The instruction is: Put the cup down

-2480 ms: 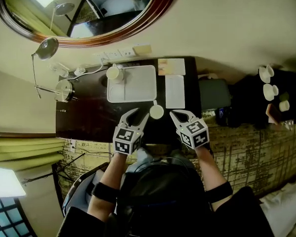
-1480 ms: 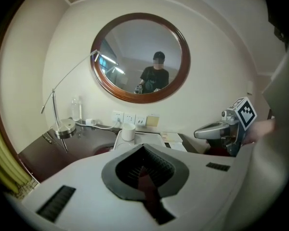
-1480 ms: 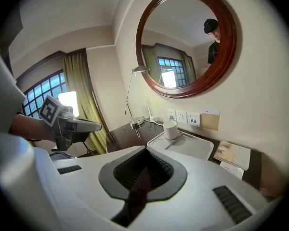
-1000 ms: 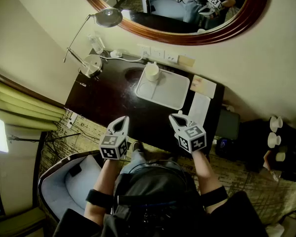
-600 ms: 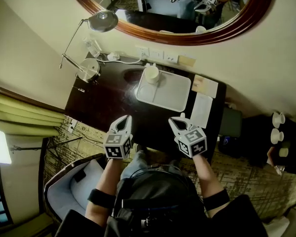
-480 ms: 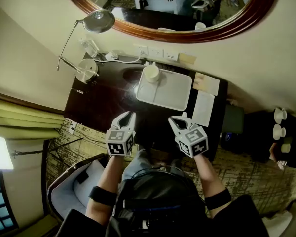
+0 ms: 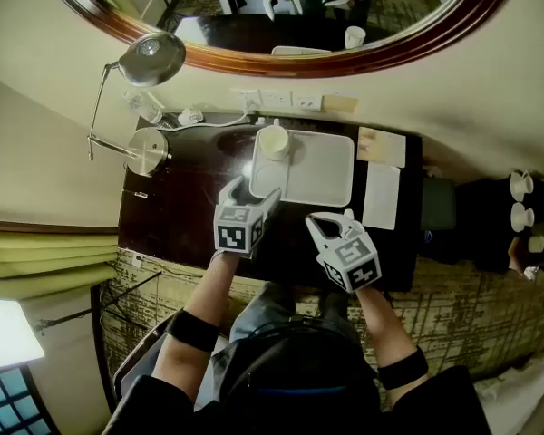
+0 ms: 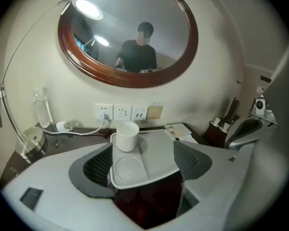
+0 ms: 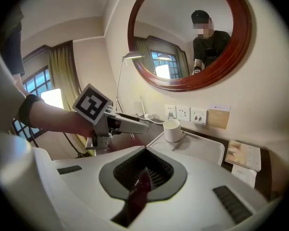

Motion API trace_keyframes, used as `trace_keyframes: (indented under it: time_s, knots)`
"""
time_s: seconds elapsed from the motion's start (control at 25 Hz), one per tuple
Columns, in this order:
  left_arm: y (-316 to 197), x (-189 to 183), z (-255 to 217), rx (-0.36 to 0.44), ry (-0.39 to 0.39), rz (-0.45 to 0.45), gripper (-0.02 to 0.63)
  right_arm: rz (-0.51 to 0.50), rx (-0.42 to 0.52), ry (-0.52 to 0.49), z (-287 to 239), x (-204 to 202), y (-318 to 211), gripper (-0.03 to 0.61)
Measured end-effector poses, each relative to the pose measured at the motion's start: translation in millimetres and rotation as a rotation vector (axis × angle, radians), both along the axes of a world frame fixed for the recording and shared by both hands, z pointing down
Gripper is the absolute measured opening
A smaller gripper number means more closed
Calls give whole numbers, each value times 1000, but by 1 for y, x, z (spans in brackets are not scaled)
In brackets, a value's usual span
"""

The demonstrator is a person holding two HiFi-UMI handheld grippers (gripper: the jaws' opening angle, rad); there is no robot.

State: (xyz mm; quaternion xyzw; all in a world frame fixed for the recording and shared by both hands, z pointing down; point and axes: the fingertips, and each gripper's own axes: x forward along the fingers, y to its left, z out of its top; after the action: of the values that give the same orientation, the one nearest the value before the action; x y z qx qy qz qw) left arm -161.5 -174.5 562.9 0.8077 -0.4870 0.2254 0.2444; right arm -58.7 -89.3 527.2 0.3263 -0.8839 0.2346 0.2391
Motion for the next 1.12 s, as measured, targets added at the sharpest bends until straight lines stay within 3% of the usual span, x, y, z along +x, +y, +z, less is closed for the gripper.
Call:
trace_keyframes:
  time_s: [0.16, 0.44, 1.04, 1.08, 1.12]
  knots:
    - [-40, 7, 18, -10, -20, 66, 494, 30, 7, 7, 14, -8, -12, 0]
    - [-93, 31, 50, -45, -46, 165, 562, 59, -3, 22, 23, -24, -26, 0]
    - [-150, 41, 111, -75, -162, 198, 574, 117, -32, -8, 44, -24, -27, 0]
    - [-151, 40, 112, -75, -172, 196, 568, 122, -34, -9, 45, -22, -27, 0]
    - [-152, 40, 112, -72, -178, 197, 511, 127, -35, -11, 45, -19, -27, 0]
